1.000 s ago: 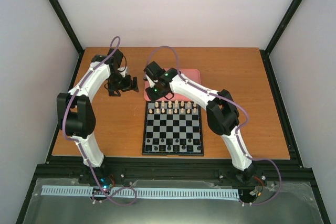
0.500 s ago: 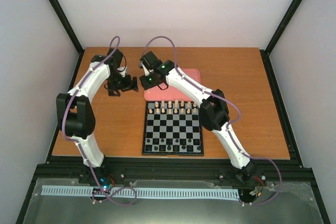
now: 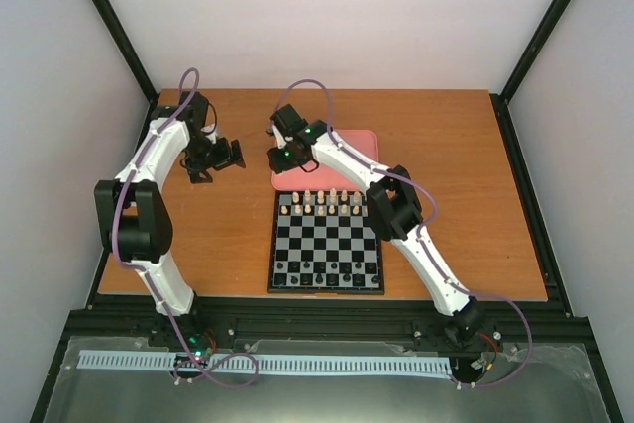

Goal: Set up the chess pieces on the board
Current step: Pick up the chess piece from the storage box.

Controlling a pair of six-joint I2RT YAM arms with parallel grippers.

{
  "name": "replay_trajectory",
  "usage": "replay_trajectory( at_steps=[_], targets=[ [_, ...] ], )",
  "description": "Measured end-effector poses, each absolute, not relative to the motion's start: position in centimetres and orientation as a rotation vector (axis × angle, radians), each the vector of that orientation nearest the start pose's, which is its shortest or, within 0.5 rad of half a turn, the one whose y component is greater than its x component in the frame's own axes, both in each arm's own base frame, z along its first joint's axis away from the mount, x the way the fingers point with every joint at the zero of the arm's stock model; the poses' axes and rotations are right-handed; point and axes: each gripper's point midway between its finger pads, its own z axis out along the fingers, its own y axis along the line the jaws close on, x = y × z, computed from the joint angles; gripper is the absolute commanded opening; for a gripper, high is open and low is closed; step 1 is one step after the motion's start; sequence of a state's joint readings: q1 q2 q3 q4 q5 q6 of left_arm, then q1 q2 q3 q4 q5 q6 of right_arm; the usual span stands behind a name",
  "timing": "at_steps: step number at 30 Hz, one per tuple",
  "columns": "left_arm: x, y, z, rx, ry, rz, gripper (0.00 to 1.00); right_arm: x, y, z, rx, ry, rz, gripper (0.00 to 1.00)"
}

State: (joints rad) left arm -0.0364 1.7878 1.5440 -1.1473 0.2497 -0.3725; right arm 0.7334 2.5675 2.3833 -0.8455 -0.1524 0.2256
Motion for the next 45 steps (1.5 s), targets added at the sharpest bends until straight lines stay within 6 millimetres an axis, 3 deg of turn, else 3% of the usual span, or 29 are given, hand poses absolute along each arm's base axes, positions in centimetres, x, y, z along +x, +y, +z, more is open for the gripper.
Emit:
replay_trajectory(
  at_steps=[6,17,20,27,35,40,45],
  targets=[
    [36.9,-6.0,13.2,-0.462,2.958,-0.449,1.0,44.8,44.2,6.2,-0.727,2.556,0.579,0.44],
    [36.8,-6.3,13.3,-0.458,2.958,-0.469,1.0,44.8,44.1,3.7,-0.714,2.601,0.573,0.34],
    [36.8,-6.3,13.3,-0.458,2.959,-0.469,1.0,45.0,43.9,3.6,-0.705,2.603,0.568,0.31],
    [36.8,-6.4,13.2,-0.458,2.96,-0.477,1.0,45.6,43.4,3.7,-0.68,2.6,0.53,0.13],
    [36.8,-6.5,13.3,-0.456,2.959,-0.487,1.0,45.8,42.9,3.6,-0.681,2.598,0.489,0.11],
    [36.8,-6.6,13.3,-0.456,2.959,-0.492,1.0,45.2,42.3,4.8,-0.703,2.6,0.468,0.1],
    [36.8,-6.6,13.3,-0.456,2.958,-0.496,1.0,43.0,41.2,9.1,-0.744,2.57,0.461,0.1]
  ],
)
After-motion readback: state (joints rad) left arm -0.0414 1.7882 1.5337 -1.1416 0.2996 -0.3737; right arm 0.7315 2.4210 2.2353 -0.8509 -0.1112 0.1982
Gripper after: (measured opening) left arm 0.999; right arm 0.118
